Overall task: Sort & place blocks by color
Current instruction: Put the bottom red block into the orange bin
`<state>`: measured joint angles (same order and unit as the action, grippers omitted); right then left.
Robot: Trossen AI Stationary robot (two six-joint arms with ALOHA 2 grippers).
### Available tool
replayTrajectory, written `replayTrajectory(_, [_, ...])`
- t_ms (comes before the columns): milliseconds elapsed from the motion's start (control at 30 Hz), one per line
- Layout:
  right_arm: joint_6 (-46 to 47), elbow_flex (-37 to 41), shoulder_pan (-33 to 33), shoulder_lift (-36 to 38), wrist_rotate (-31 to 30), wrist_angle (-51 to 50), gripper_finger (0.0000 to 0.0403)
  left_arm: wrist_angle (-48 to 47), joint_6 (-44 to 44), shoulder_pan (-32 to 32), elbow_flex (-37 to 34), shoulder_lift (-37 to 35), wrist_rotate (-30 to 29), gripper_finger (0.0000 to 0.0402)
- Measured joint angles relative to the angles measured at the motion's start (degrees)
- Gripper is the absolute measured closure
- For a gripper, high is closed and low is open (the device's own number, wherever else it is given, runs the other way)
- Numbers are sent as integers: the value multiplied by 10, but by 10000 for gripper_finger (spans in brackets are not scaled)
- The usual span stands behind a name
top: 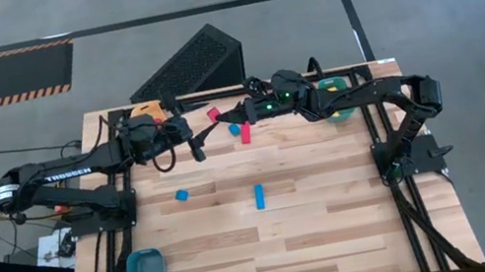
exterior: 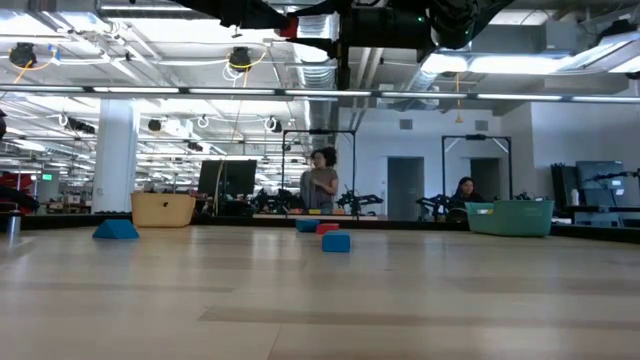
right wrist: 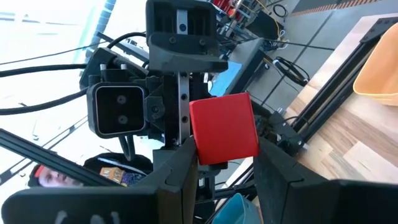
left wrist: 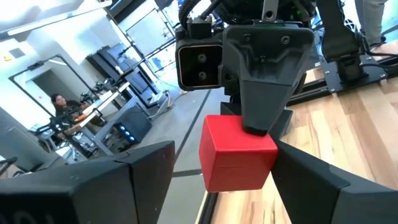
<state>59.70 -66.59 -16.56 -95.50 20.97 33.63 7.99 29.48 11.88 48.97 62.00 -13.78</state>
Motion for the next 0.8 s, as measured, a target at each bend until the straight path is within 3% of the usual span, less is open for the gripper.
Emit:
replayTrajectory(167, [0, 0, 0, 0, 9, 0, 272, -1, 0, 0, 0, 0, 0, 192])
replayTrajectory(500, [1, 0, -2, 0, 12, 0, 272, -2, 2, 0, 0, 0, -1, 298])
replayTrajectory(800, [-2, 0, -2, 0, 12, 0, 272, -2, 12, 0, 0, 0, -1, 280])
